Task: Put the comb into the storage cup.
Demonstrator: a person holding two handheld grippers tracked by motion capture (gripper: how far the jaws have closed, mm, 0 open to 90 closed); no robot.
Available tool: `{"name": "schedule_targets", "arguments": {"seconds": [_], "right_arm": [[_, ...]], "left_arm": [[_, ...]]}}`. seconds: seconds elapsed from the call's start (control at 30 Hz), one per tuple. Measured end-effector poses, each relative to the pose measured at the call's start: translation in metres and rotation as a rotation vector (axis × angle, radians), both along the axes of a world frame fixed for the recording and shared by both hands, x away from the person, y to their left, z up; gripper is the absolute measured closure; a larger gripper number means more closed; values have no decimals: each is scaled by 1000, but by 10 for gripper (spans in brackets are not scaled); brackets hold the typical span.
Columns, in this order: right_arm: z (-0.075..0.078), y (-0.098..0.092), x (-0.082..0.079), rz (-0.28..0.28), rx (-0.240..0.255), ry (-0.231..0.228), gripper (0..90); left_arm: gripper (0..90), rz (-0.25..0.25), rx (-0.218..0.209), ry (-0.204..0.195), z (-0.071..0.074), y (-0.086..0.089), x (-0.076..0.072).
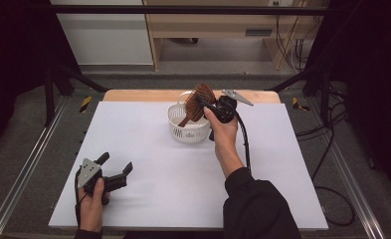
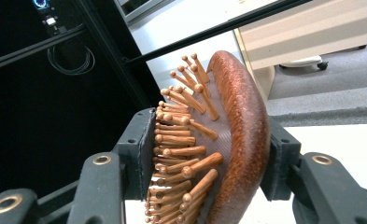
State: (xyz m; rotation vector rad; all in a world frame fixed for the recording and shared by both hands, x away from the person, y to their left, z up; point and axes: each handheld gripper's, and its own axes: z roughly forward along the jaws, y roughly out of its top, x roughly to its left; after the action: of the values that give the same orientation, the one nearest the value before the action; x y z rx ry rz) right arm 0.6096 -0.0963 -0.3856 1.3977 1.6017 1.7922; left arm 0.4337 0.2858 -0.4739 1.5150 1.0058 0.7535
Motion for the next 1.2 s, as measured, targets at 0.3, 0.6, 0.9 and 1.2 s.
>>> {"name": "schedule_targets", "arguments": {"seconds": [0.3,0.6,0.9,1.2], "right_arm": [[-3,-5,-1,0,-3,8,454],[-7,-11,-1,-9,-3,20,441],[-11,-19,-1,-21,2,34,428],[-15,-26,-1,-36,6,51,413]], "left_arm": [[35,-1,3,2,0,0,0],[36,-2,2,3,0,0,0],[35,-2,3,4,-1,0,0],[36,-2,5,4,-1,-1,0]]}}
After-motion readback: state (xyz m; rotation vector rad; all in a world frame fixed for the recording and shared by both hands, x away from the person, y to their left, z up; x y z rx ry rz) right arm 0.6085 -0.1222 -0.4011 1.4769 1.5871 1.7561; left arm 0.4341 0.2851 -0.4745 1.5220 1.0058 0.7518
